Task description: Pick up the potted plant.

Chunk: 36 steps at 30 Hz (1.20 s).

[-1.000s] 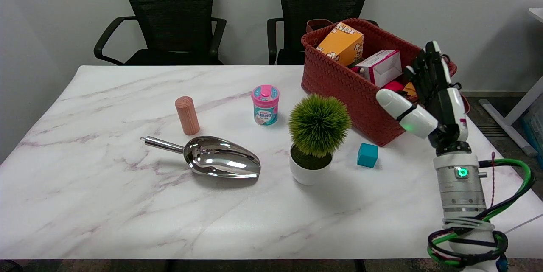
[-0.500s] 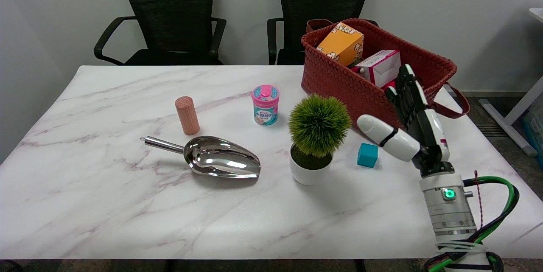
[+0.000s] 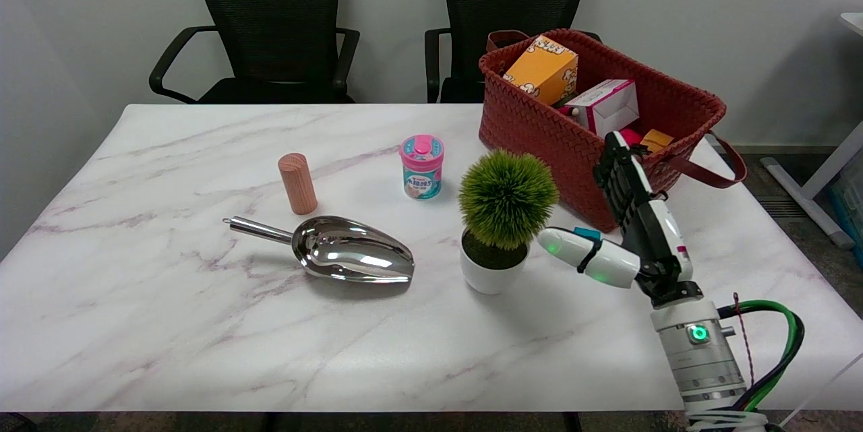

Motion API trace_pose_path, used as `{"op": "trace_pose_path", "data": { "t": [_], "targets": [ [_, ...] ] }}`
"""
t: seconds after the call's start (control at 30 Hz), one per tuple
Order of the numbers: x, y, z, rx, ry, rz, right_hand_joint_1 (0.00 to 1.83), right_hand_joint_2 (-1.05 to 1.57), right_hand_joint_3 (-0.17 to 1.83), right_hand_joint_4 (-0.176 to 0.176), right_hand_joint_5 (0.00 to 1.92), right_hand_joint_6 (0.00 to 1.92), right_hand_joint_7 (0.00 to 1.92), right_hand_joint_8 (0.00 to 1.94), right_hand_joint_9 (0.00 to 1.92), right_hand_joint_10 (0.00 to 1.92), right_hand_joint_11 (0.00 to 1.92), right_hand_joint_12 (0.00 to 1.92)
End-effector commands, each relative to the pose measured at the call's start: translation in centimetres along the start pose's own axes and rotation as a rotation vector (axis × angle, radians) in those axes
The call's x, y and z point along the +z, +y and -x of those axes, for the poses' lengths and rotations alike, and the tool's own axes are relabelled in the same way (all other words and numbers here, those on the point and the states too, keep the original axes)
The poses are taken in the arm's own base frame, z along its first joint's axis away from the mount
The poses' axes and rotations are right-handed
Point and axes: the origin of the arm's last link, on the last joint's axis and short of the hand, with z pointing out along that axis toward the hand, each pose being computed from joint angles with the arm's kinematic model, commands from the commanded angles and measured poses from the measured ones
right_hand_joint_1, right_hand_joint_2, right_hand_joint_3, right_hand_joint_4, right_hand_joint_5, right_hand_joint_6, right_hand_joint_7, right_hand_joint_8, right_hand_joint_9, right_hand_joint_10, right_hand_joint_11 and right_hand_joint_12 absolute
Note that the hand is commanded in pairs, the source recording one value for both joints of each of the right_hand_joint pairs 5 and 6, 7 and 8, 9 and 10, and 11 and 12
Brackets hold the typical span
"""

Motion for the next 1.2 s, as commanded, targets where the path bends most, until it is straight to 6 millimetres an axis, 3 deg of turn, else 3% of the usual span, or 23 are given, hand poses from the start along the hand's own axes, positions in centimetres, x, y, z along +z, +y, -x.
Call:
{"op": "trace_pose_path", "data": {
  "t": [0.03, 0.43, 0.9, 1.2],
  "targets": [
    [-1.6, 1.1, 1.4, 0.007, -0.079, 0.066, 1.14, 0.68, -0.17, 0.0, 0.0, 0.0, 0.0, 0.0, 0.0, 0.0, 0.08, 0.08],
    [-1.5, 2.3, 2.3, 0.012, -0.139, 0.135, 1.14, 0.72, -0.09, 0.0, 0.0, 0.0, 0.0, 0.0, 0.0, 0.0, 0.06, 0.06],
    [-1.5, 4.2, 1.8, -0.001, -0.112, 0.198, 1.12, 0.74, 0.0, 0.0, 0.0, 0.0, 0.0, 0.0, 0.0, 0.0, 0.08, 0.08],
    [-0.6, 5.2, 2.3, 0.009, -0.136, 0.233, 1.1, 0.74, 0.03, 0.0, 0.0, 0.0, 0.0, 0.0, 0.0, 0.0, 0.08, 0.08]
  ]
}}
